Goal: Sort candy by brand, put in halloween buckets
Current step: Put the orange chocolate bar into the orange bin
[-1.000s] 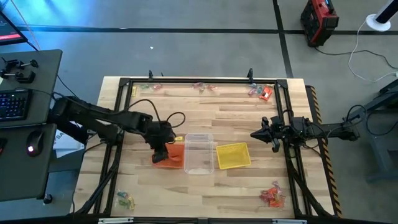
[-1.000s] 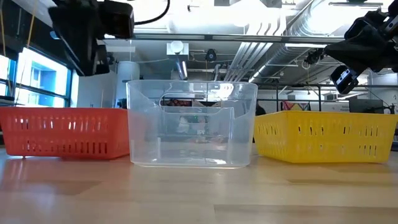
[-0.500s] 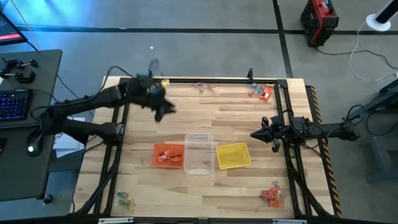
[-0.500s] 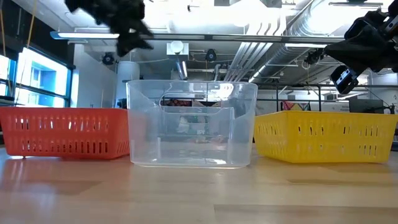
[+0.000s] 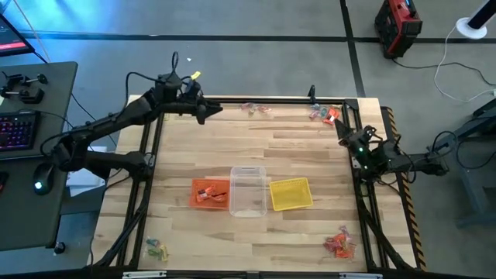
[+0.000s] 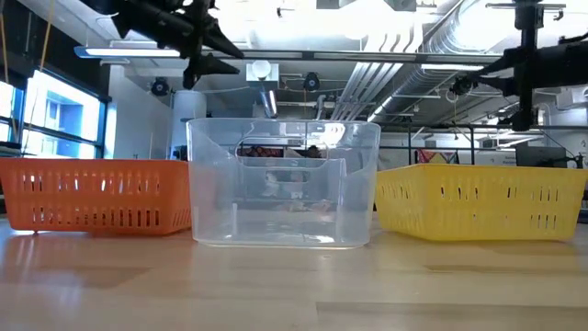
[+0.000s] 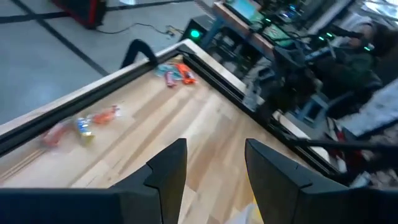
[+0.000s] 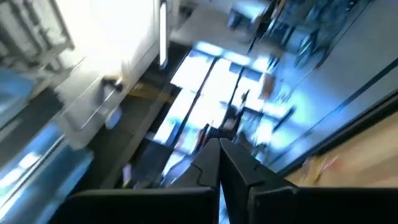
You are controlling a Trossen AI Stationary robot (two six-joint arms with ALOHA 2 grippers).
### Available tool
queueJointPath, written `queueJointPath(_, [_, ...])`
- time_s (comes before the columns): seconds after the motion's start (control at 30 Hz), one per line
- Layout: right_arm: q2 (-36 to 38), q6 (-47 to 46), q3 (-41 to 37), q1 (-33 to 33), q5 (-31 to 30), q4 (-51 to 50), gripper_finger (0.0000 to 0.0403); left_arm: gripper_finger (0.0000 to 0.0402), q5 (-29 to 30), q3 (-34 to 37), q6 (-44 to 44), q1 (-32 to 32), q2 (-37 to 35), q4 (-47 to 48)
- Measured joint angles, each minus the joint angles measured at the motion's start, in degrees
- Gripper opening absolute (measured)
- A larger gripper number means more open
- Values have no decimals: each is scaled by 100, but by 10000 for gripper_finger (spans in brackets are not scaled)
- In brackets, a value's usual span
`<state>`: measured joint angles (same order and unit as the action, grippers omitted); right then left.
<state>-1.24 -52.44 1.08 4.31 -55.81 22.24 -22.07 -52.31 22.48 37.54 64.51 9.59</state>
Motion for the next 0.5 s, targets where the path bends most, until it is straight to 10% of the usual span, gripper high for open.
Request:
queueJointPath(0.3, [-1327,-829,343,-1042,1907,575,0,154,916,0,350,82,43,-73])
queueJointPath(0.5, [-3200,-423,1804,-2469,3242,-1622,0,154,792,0,538,362,194,-319])
